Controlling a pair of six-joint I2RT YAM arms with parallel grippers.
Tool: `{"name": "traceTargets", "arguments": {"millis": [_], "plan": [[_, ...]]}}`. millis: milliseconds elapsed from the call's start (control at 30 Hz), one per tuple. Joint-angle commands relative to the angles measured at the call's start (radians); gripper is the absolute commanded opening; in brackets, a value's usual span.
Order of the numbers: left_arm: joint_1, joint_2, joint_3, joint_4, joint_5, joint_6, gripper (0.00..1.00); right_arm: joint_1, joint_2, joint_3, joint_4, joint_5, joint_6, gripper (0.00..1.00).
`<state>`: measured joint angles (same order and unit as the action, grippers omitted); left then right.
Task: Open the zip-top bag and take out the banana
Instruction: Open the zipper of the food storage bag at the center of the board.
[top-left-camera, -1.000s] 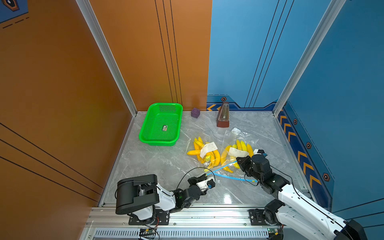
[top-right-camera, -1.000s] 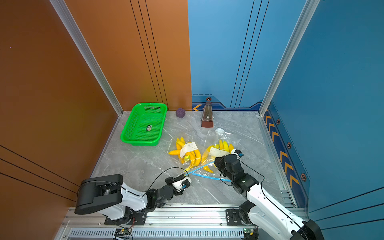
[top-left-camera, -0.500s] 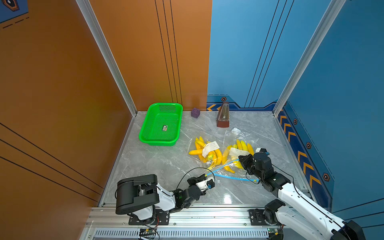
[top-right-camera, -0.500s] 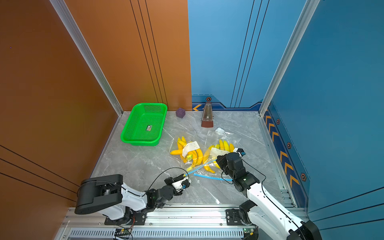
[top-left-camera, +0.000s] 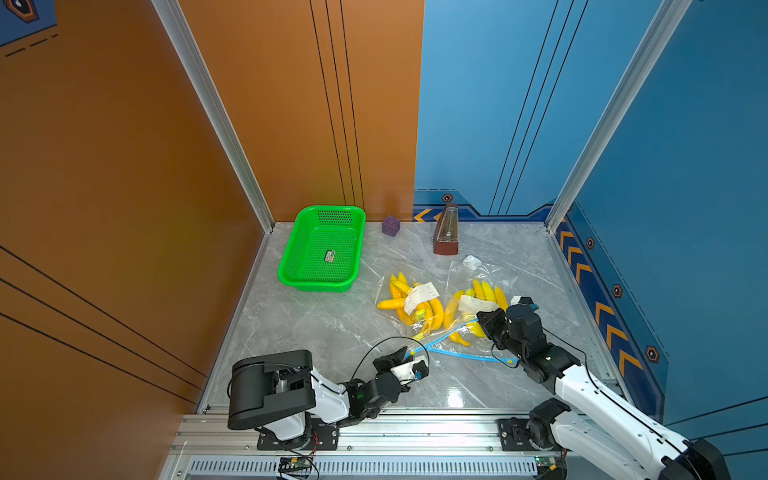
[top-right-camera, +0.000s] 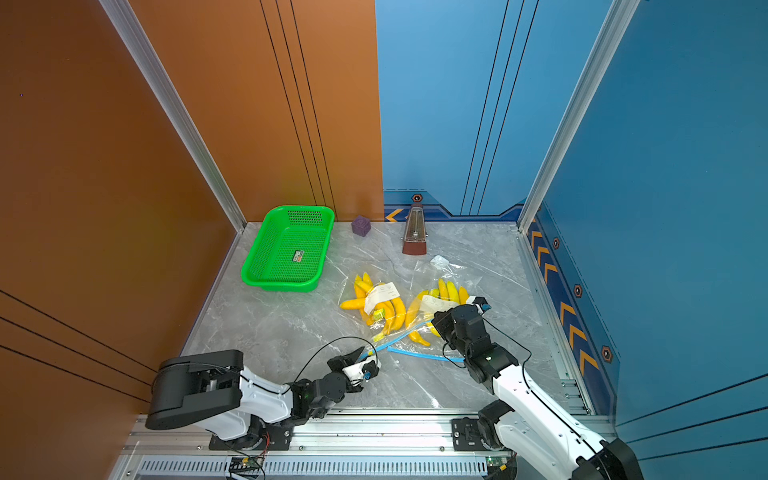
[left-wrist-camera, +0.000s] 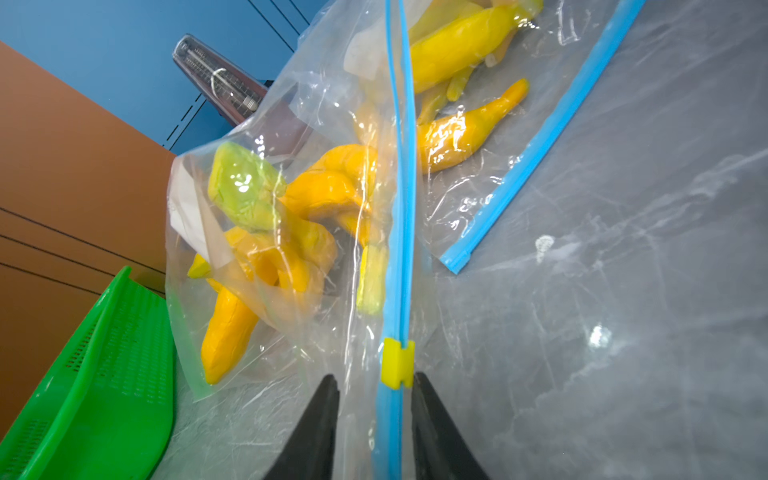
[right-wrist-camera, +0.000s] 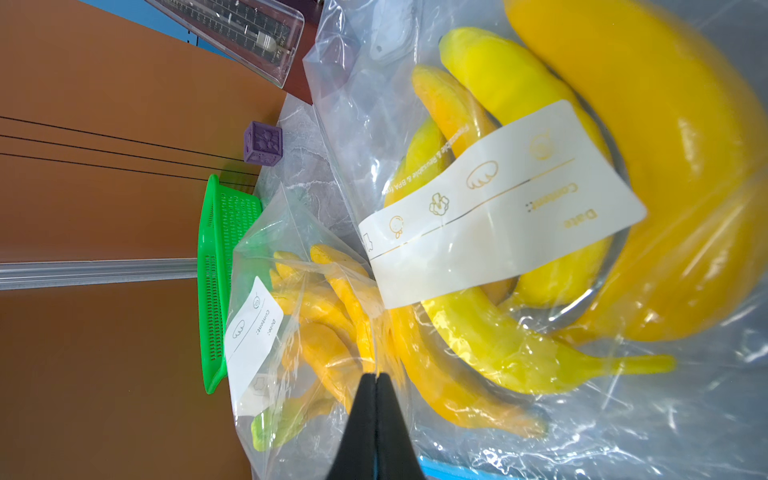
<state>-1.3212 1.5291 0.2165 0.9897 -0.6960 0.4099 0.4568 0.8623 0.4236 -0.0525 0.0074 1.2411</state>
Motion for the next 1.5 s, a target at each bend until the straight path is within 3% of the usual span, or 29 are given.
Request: {"name": "traceTargets", "arguments": {"millis": [0,67,167,367,567,733,900,1000,1300,1467], "plan": [[-0.052,-0.084,0.003,0.004,-0.015,0.013,0.53,-0.004,0.003,0.021,-0.001,0.021,-0.05,0.0],[-0.061,-0.147,0.033,-0.019,-0.059,-0.04,0.75,-0.002,-0.001,0.013,-0.001,0.017,-0.061,0.0],[-0.012,-0.248,0.145,-0.304,0.062,-0.179,0.79,0.001,-0.014,-0.004,0.0,0.016,-0.065,0.0],[0.071,-0.226,0.256,-0.489,0.205,-0.295,0.64,0.015,-0.049,-0.016,-0.009,0.032,-0.076,0.0],[0.083,-0.127,0.348,-0.586,0.325,-0.345,0.56,0.03,-0.05,-0.01,-0.012,0.037,-0.076,0.0],[0.084,-0.031,0.401,-0.593,0.292,-0.341,0.53,0.05,-0.05,-0.009,-0.01,0.045,-0.069,0.0],[0.105,0.034,0.438,-0.594,0.182,-0.328,0.38,0.07,-0.06,-0.01,-0.019,0.063,-0.068,0.0],[0.128,0.043,0.44,-0.593,0.148,-0.331,0.4,0.078,-0.067,-0.01,-0.029,0.073,-0.069,0.0],[0.192,0.044,0.434,-0.594,0.181,-0.343,0.14,0.091,-0.079,-0.016,-0.046,0.086,-0.071,0.0],[0.198,0.016,0.429,-0.592,0.254,-0.344,0.01,0.097,-0.07,-0.021,-0.047,0.095,-0.077,0.0]]}}
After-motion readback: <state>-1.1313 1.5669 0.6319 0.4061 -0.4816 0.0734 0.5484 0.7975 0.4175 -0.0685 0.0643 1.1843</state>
